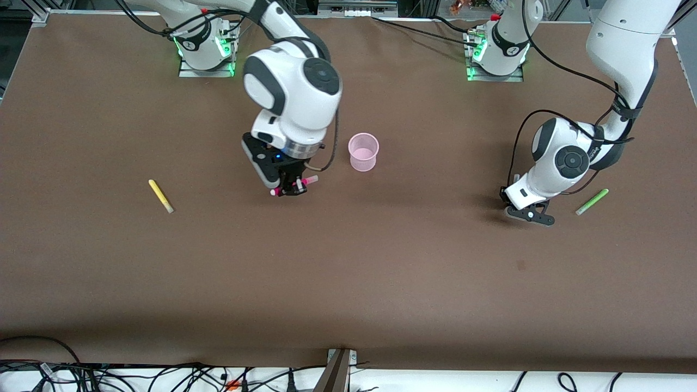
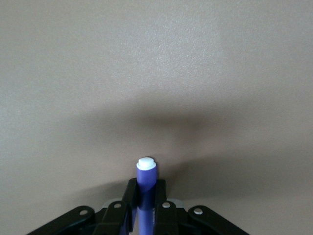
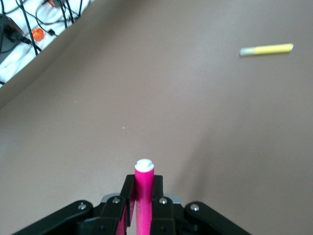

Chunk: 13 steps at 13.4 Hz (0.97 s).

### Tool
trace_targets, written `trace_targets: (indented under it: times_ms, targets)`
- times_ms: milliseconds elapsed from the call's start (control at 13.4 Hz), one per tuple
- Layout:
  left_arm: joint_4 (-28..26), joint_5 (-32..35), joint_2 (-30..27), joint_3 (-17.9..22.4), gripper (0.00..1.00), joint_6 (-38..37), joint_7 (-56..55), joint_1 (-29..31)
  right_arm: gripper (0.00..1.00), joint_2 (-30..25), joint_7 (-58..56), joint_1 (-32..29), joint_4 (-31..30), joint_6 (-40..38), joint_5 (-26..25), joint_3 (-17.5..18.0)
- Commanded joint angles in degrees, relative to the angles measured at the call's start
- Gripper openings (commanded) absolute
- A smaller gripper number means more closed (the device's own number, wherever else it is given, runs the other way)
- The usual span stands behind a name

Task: Organize pens into pink holder with both arms
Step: 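Carry the pink marker with the right gripper to the pink cup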

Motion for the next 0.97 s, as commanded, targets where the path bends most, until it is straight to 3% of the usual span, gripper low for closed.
trace_targets:
  times_ms: [0,448,897]
  targets:
    - [1.5,1.5,0.7,-0.1,0.0,-0.5,0.9,0.6,0.0,3.1,3.2,2.3,6.7,-4.0,-2.6,-0.7]
    - [3.1,0.7,-6.1,-0.3,0.0,-3.4,4.4,0.6,0.0,4.0,15.9,11.1,7.6,-6.3,-3.8,-0.8]
    - [4.1,-4.2,-9.9,-1.9,0.0,-4.8,4.4,0.5,0.0,6.2,16.9,16.4,7.4,-12.4,-4.5,-0.9]
